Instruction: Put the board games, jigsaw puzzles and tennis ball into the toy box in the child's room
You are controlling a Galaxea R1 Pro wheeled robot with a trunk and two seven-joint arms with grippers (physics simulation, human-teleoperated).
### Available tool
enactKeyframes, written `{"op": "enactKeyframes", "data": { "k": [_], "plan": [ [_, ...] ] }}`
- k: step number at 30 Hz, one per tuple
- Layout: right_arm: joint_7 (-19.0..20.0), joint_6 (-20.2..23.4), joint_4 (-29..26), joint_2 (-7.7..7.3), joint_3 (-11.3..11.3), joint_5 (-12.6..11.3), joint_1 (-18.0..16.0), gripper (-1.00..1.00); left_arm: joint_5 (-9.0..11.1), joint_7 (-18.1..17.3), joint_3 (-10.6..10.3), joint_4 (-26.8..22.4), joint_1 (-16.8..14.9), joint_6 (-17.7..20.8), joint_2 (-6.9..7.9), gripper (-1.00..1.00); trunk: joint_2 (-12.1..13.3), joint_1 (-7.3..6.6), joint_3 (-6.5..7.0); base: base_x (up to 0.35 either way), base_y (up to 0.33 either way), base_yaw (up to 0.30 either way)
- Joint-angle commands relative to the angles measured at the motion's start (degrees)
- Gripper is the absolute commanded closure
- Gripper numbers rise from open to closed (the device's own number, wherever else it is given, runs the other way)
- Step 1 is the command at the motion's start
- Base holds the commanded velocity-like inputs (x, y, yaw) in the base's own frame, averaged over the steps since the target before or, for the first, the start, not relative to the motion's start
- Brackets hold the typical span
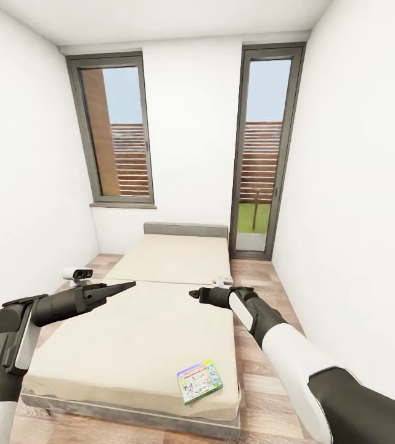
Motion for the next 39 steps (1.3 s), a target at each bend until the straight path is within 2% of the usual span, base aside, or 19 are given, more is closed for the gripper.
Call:
{"op": "enactKeyframes", "data": {
  "k": [1,19,31,39],
  "plan": [
    [0.06,0.18,-0.05,0.00,0.04,0.04,-0.02,-1.00,-0.03,-0.23,0.00,0.00,-0.01,0.61,0.02,-1.00,-0.04,0.02,-0.03,0.000,0.000,0.000],
    [0.06,0.09,-0.08,0.00,0.02,0.04,-0.02,-1.00,0.01,-0.23,0.00,0.00,-0.01,0.61,0.03,-1.00,-0.04,0.02,-0.02,0.041,0.000,-0.001],
    [0.06,0.09,-0.03,0.00,0.00,0.04,-0.02,-1.00,0.03,-0.23,0.00,0.00,-0.01,0.61,0.02,-1.00,-0.04,0.02,0.54,0.002,0.000,-0.169],
    [0.06,0.09,-0.05,0.00,0.00,0.04,-0.02,-1.00,0.08,-0.14,0.00,0.02,-0.01,0.62,0.03,-1.00,-0.04,0.02,0.66,0.000,0.000,-0.056]
  ]
}}
